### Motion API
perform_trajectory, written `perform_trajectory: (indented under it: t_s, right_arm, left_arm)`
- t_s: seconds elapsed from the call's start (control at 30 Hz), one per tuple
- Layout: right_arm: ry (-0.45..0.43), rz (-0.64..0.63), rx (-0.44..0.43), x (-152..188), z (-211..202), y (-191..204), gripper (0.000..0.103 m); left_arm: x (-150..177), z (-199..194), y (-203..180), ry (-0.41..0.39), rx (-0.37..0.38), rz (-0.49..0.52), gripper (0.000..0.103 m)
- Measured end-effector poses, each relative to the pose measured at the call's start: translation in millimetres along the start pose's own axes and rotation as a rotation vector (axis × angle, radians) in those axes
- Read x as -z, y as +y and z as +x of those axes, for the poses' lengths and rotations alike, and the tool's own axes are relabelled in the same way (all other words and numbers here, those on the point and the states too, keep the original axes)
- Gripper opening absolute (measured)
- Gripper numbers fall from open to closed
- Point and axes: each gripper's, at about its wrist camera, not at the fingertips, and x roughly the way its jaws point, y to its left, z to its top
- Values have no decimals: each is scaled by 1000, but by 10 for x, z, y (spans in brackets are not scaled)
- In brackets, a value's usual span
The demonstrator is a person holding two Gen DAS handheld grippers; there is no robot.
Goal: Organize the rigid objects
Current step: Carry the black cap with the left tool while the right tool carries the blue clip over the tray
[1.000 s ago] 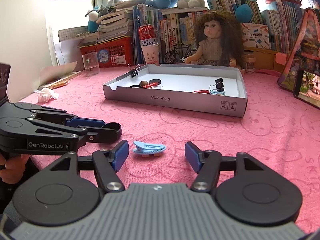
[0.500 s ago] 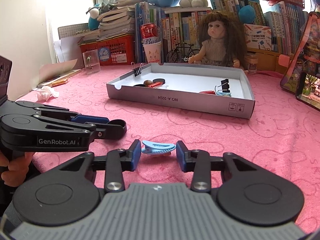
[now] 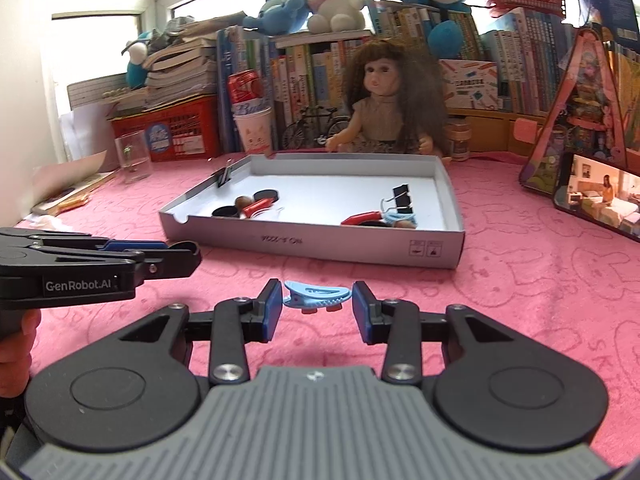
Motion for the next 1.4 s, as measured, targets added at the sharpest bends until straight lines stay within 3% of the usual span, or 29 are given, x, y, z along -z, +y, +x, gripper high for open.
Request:
perform_trajectory:
  t_s: [1.4]
  right_arm:
    - [-25,37,93,-334,348,-116,44]
  left_arm:
    - [-387,370,170,-49,-63,-51,30]
